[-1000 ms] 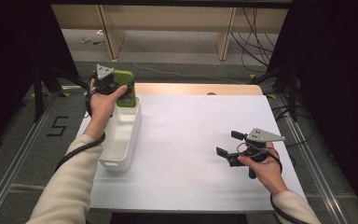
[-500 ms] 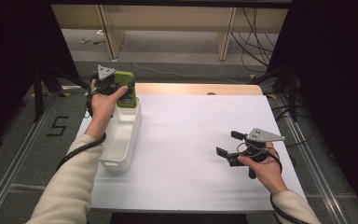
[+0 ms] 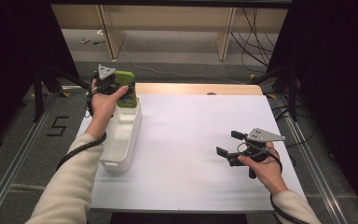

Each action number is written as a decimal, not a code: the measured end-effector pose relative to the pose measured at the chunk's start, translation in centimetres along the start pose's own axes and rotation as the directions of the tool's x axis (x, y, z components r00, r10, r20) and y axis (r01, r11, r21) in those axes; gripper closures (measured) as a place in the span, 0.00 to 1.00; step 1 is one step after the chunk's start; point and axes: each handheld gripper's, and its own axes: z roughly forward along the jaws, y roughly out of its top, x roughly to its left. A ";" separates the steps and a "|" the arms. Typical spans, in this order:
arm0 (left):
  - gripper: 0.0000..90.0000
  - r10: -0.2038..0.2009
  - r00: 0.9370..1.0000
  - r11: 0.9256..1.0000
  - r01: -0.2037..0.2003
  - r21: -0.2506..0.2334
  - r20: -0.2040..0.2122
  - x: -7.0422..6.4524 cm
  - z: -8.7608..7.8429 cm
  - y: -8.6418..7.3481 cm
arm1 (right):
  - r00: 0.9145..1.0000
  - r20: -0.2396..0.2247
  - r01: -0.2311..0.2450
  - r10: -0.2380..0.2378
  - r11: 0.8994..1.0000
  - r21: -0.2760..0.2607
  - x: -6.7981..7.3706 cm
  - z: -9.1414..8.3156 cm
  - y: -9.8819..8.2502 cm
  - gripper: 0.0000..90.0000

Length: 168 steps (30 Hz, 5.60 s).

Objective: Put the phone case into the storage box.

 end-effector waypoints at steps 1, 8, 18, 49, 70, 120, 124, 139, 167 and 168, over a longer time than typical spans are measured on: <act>0.19 0.001 1.000 1.000 -0.001 0.001 -0.001 0.0 0.0 0.0 | 1.000 0.000 0.001 -0.001 1.000 0.000 0.0 0.0 0.0 0.07; 0.19 0.003 1.000 1.000 -0.003 0.004 -0.010 0.0 0.3 0.0 | 1.000 -0.001 -0.001 0.001 1.000 -0.001 0.0 0.0 0.0 0.07; 0.19 0.051 0.999 0.999 -0.051 -0.006 0.006 0.3 0.7 0.1 | 1.000 -0.002 -0.003 0.003 1.000 0.001 -0.1 0.0 0.0 0.07; 0.19 0.047 0.999 0.999 -0.047 0.013 -0.008 0.4 1.5 -0.2 | 1.000 -0.004 -0.002 0.002 1.000 0.001 -0.1 0.1 0.0 0.07; 0.18 0.045 0.999 0.999 -0.045 0.028 -0.005 0.5 1.8 -0.7 | 1.000 -0.004 -0.001 0.001 1.000 0.002 -0.1 0.0 0.0 0.07; 0.18 0.039 0.999 0.996 -0.037 0.081 -0.021 1.1 2.8 -2.6 | 1.000 0.001 0.006 -0.006 1.000 0.003 0.0 0.1 0.0 0.07; 0.18 0.043 0.999 0.995 -0.042 0.087 -0.020 1.0 2.9 -2.6 | 1.000 0.001 0.006 -0.006 1.000 0.003 0.0 0.1 0.0 0.07; 0.18 0.030 0.999 0.994 -0.028 0.109 -0.018 1.2 3.3 -3.2 | 1.000 0.002 0.007 -0.007 1.000 0.005 0.0 0.1 0.0 0.07; 0.18 0.018 1.000 0.987 -0.016 0.158 -0.014 1.3 3.9 -4.0 | 1.000 0.001 0.004 -0.004 1.000 0.012 -0.1 0.1 -0.1 0.07; 0.18 0.017 1.000 0.987 -0.015 0.158 -0.014 1.4 3.9 -4.0 | 1.000 0.002 0.004 -0.004 1.000 0.012 -0.1 0.1 -0.1 0.07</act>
